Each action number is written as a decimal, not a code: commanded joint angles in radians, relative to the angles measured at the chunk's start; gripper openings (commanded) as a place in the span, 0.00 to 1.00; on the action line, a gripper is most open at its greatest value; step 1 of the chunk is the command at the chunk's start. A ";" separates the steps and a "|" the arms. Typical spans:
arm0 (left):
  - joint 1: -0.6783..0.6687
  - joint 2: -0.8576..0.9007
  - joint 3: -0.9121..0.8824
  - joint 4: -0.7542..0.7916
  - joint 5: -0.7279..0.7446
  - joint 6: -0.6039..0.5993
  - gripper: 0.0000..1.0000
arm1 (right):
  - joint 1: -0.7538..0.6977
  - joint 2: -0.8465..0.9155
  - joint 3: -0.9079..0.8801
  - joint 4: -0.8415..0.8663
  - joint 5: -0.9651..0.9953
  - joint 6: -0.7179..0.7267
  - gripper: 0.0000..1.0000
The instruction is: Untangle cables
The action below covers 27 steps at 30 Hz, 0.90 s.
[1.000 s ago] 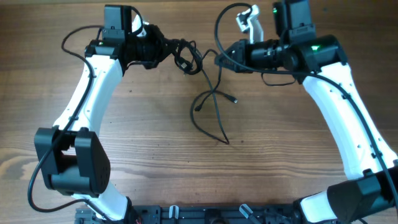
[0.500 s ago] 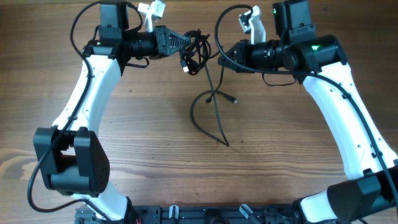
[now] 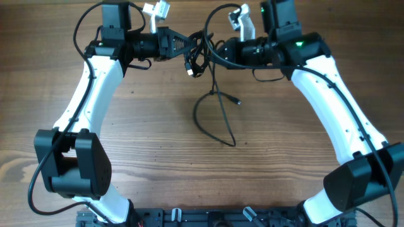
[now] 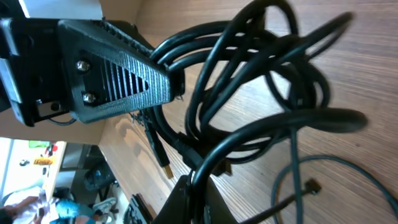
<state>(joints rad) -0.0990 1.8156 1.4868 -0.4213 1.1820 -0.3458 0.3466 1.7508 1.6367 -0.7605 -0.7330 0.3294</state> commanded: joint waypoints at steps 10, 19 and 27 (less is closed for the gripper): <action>-0.008 -0.009 0.007 0.003 0.067 -0.002 0.04 | 0.030 0.112 0.005 0.000 0.123 0.067 0.04; -0.008 -0.009 0.007 -0.016 0.100 0.003 0.04 | 0.025 0.116 0.005 0.037 0.176 0.071 0.06; -0.005 -0.009 0.007 -0.021 0.225 0.091 0.04 | 0.011 0.107 0.006 0.015 0.124 0.044 0.43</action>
<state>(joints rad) -0.0998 1.8156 1.4868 -0.4408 1.2575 -0.3336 0.3721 1.8442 1.6367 -0.7357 -0.5823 0.3931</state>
